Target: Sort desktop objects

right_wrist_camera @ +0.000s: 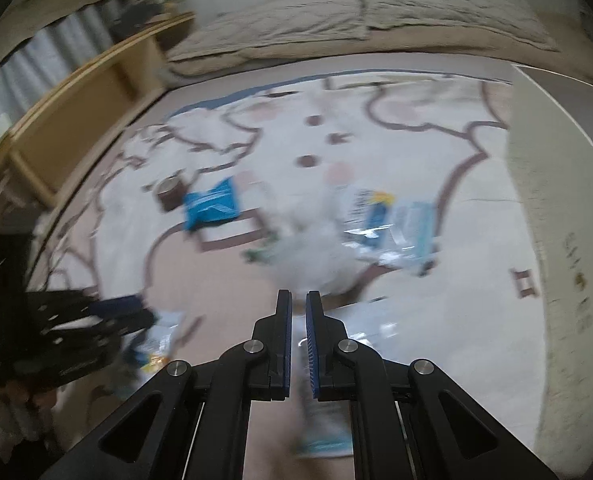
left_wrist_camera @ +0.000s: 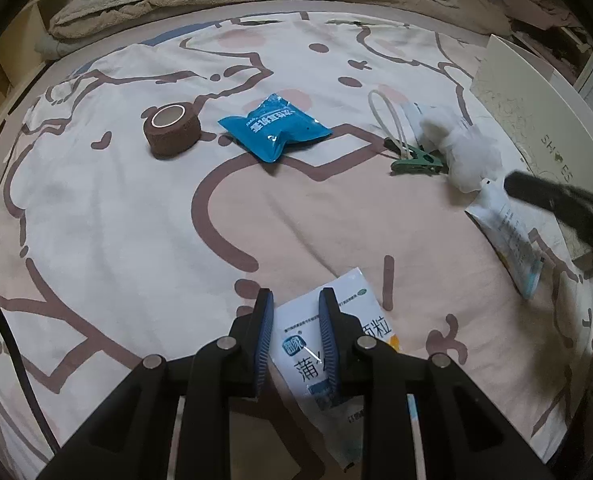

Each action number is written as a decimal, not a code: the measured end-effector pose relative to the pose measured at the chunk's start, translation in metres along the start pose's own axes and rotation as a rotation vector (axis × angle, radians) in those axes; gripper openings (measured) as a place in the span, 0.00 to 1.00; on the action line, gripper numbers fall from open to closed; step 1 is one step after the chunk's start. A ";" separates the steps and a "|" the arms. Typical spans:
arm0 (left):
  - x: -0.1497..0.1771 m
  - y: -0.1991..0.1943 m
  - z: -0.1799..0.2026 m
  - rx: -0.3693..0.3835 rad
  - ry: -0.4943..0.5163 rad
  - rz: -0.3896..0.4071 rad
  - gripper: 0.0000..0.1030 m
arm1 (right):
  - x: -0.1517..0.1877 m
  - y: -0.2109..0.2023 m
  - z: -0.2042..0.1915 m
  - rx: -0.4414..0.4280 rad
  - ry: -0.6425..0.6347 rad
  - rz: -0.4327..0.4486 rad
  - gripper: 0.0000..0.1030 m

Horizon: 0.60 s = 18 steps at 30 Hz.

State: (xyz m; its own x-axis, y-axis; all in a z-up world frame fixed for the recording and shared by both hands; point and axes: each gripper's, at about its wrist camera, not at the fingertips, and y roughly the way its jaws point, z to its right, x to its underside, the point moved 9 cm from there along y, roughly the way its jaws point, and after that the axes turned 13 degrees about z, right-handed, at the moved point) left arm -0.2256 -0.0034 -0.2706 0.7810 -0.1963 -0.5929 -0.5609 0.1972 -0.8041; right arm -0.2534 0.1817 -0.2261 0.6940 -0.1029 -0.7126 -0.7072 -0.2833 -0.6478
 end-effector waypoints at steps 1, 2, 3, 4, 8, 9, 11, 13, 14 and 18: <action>0.002 0.001 0.000 0.001 -0.003 -0.003 0.23 | 0.000 0.003 0.005 0.012 0.003 -0.006 0.07; 0.003 0.001 0.000 0.003 -0.003 -0.005 0.23 | 0.000 0.007 0.011 0.026 0.006 -0.014 0.07; 0.004 0.002 0.000 0.003 0.001 -0.001 0.23 | 0.002 0.012 0.016 0.040 0.008 -0.022 0.07; 0.004 0.001 0.000 0.004 0.008 0.004 0.23 | 0.003 0.014 0.019 0.052 0.009 -0.030 0.07; 0.009 0.001 0.006 0.031 0.037 0.000 0.23 | 0.010 0.029 0.030 0.081 0.003 -0.055 0.07; 0.011 0.000 0.006 0.040 0.039 -0.001 0.23 | 0.012 0.033 0.029 0.075 0.001 -0.064 0.07; 0.014 0.000 0.009 0.058 0.042 -0.007 0.23 | 0.019 0.037 0.029 0.077 -0.015 -0.083 0.08; 0.017 -0.001 0.011 0.080 0.033 -0.010 0.23 | 0.024 0.036 0.024 0.079 -0.059 -0.083 0.08; 0.018 -0.002 0.012 0.083 0.033 -0.011 0.23 | 0.027 0.033 0.020 0.077 -0.083 -0.085 0.08; 0.021 -0.002 0.013 0.092 0.024 -0.018 0.23 | 0.044 0.022 0.013 0.053 -0.103 -0.094 0.08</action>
State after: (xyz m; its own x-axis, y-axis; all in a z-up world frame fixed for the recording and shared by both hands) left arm -0.2044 0.0046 -0.2808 0.7833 -0.2238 -0.5800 -0.5180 0.2808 -0.8080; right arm -0.2403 0.1836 -0.2754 0.7420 0.0205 -0.6701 -0.6477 -0.2364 -0.7243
